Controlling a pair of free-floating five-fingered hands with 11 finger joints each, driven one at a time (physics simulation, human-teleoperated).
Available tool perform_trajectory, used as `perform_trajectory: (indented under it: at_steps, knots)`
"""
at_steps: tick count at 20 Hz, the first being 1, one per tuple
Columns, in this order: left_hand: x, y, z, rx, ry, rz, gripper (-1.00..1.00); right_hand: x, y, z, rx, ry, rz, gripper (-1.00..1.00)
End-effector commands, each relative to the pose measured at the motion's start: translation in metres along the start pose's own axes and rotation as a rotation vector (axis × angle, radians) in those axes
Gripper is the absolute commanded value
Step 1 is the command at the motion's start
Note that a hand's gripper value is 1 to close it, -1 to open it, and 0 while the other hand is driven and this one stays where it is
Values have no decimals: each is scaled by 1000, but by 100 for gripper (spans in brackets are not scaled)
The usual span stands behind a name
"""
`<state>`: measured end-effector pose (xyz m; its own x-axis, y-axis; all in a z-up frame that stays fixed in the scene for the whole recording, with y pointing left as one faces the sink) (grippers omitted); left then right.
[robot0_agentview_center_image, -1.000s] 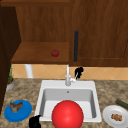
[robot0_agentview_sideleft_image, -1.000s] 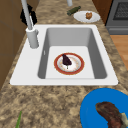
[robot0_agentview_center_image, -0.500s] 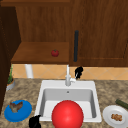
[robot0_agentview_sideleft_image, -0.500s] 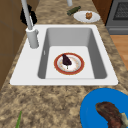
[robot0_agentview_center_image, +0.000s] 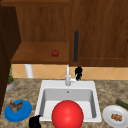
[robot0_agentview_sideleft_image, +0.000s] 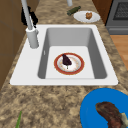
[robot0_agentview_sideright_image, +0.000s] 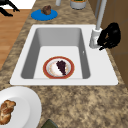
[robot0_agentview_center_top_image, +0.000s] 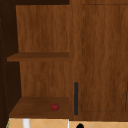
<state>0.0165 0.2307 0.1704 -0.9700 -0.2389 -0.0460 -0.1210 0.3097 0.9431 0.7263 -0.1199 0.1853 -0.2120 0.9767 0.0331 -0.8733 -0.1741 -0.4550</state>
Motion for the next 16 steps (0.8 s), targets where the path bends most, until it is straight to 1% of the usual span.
perform_trajectory:
  at_steps: [1,8,12,13,14,15,16]
  knots:
    - [0,0,0,0,0,0,0,27,-14,-20,1,2,1,100]
    - [0,0,0,0,0,0,0,29,-16,-21,40,49,11,100]
    - [0,0,0,0,0,0,0,32,-19,-15,63,86,28,100]
    - [0,0,0,0,0,0,0,29,-13,-9,78,87,56,100]
    - [0,0,0,0,0,0,0,27,-13,-8,88,100,61,100]
    - [0,0,0,0,0,0,0,14,-6,-1,59,128,48,100]
    - [0,0,0,0,0,0,0,12,-5,-1,59,131,56,-100]
